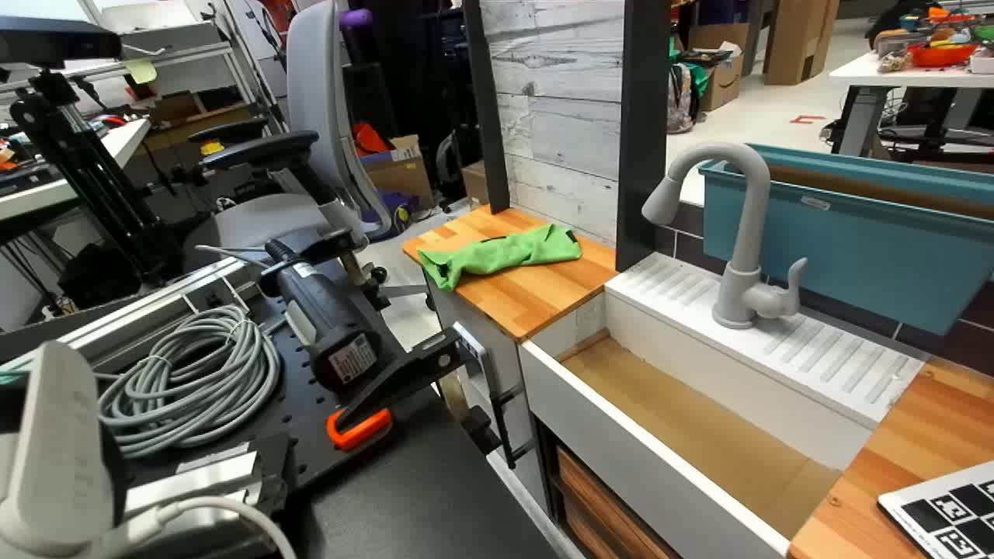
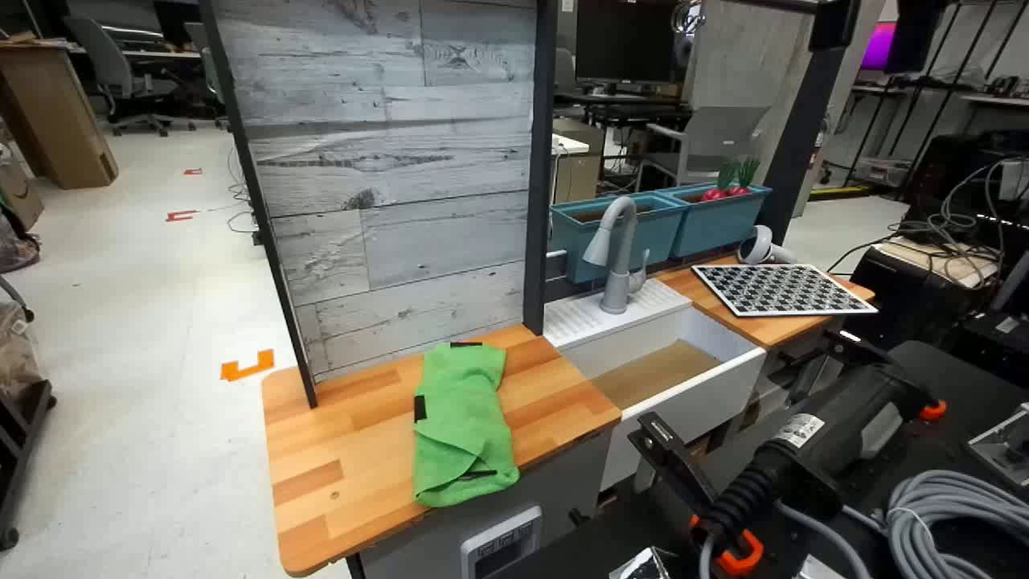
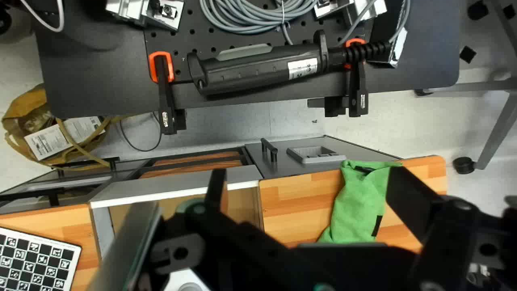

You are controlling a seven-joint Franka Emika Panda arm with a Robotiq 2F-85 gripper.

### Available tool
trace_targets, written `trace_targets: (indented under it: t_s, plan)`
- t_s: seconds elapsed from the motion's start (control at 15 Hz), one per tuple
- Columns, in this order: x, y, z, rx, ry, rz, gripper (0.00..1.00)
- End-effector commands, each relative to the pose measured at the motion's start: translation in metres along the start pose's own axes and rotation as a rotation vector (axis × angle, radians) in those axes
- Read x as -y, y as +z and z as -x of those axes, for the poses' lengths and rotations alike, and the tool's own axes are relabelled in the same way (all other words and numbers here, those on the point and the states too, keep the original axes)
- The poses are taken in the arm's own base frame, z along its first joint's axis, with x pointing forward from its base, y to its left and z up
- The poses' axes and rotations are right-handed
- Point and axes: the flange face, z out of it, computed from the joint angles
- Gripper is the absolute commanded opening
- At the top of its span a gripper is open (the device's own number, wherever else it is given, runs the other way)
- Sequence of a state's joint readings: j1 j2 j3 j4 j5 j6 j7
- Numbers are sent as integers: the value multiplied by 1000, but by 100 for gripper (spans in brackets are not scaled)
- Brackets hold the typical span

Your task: Center the faucet

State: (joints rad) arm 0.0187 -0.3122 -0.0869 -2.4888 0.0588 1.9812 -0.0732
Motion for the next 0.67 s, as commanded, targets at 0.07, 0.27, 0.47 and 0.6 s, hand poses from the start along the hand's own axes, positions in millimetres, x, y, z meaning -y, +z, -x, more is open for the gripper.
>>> trace_targets:
  t_s: [0.07, 0.27, 0.47, 0.6]
  plan:
    - [0, 0, 0, 0, 0, 0, 100]
    - [0, 0, 0, 0, 0, 0, 100]
    - [0, 0, 0, 0, 0, 0, 100]
    - [-4, 4, -11, -13, 68, -34, 100]
